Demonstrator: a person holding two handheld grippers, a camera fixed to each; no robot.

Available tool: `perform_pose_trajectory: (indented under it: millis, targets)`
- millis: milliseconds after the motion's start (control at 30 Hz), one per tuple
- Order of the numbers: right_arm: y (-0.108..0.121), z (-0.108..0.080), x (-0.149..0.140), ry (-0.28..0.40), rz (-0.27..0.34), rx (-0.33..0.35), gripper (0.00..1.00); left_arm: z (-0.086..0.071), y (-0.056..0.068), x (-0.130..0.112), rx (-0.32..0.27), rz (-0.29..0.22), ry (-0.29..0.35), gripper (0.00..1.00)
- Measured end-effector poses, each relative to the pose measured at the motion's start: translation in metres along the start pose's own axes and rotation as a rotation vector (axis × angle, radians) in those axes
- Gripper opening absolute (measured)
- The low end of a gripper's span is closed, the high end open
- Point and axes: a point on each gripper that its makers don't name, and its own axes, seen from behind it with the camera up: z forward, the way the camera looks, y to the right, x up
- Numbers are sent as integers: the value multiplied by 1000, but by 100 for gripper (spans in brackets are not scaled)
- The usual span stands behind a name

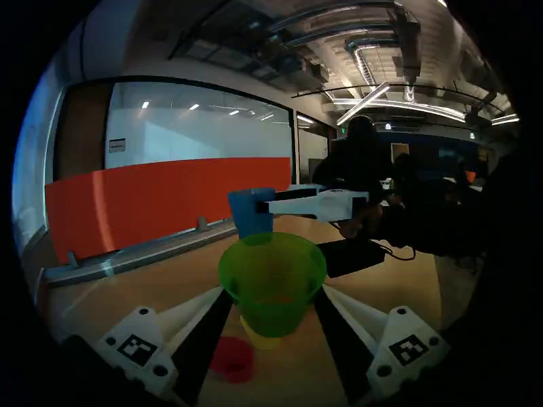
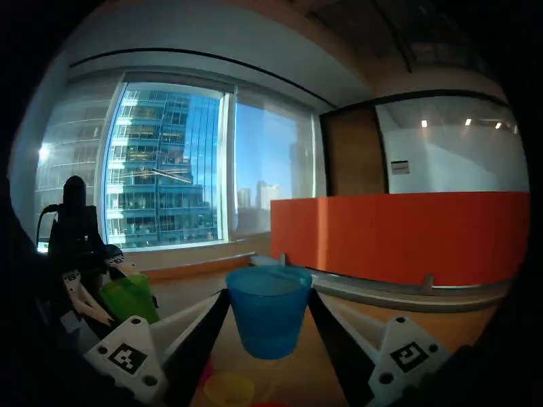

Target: Pour water

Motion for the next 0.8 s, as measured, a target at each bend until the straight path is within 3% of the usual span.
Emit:
perform_pose_trajectory:
  millis: [800]
  targets:
    - [-3,-15,10,9,-25,2,87,10,4,7,-15,-5,12,82]
